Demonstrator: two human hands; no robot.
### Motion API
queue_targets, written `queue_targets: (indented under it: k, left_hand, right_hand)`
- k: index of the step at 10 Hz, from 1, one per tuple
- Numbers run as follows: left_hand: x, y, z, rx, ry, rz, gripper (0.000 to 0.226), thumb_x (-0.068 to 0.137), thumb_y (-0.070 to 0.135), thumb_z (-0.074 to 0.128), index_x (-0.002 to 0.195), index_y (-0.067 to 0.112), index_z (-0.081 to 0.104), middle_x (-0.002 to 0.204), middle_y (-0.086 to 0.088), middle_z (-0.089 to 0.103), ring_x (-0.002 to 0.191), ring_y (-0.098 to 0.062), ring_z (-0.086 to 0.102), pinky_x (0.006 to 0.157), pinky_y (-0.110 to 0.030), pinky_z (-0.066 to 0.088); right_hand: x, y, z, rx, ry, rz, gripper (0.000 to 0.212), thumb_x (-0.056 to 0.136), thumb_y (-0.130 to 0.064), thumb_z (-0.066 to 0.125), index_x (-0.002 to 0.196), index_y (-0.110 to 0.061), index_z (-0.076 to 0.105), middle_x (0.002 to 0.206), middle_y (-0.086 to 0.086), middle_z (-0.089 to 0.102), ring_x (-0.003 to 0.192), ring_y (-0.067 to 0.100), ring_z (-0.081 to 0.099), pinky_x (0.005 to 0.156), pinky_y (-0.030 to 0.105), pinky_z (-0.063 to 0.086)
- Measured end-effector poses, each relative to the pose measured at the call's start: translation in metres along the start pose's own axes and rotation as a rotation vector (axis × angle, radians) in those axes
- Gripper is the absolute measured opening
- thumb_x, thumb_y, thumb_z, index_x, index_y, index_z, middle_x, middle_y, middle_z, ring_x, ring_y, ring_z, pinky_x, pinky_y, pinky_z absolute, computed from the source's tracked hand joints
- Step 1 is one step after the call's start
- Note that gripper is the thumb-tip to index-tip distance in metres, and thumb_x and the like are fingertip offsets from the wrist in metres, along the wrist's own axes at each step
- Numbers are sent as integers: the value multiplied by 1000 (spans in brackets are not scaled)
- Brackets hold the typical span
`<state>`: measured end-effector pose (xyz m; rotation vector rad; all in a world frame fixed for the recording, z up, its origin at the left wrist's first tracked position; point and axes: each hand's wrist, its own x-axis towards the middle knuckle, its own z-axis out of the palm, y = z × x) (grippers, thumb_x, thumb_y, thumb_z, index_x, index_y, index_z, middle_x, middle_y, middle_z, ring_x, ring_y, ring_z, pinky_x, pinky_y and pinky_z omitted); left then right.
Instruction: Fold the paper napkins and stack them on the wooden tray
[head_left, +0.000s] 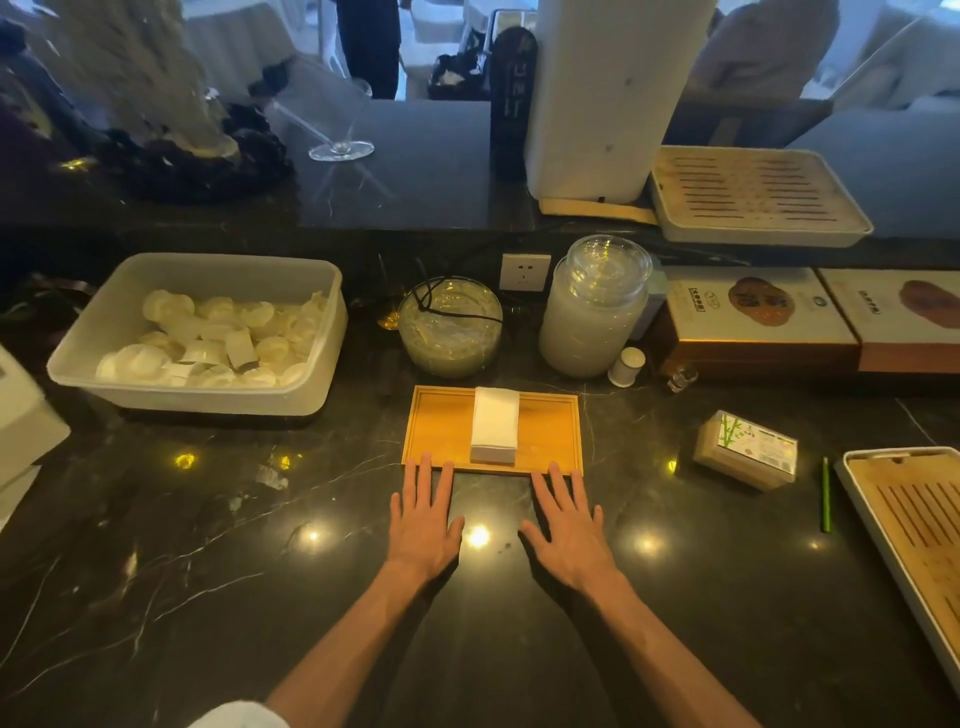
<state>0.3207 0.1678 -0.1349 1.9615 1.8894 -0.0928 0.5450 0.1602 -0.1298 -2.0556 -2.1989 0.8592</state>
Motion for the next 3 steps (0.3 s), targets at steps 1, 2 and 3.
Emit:
queue_targets:
  k: [1,2,3]
  left_hand:
    - [-20,-9,-2,30,7,4,76,102,46,41,159,26,-5,168,-10,-13,154,-34,-13,124,-55,6]
    - [-18,-18,-32,66,87,57,69,103,42,41,160,29,4,169,-5,2,155,-34,-3,124,-54,7]
    - [6,-15,-100,87,251,57,61,104,42,39,159,27,17,168,-3,17,155,-33,9,124,-51,10]
  right_hand:
    - [-26,1,-2,-1,43,-60,69,100,-53,39,158,-32,11,166,-8,-1,154,20,-6,120,54,8]
    - [-26,-1,-34,-13,147,-132,63,100,-50,45,156,-27,26,162,-4,30,150,19,26,121,46,27]
    - [-10,-21,-100,-52,308,-184,66,98,-51,49,155,-24,30,159,-1,39,148,21,32,119,43,33]
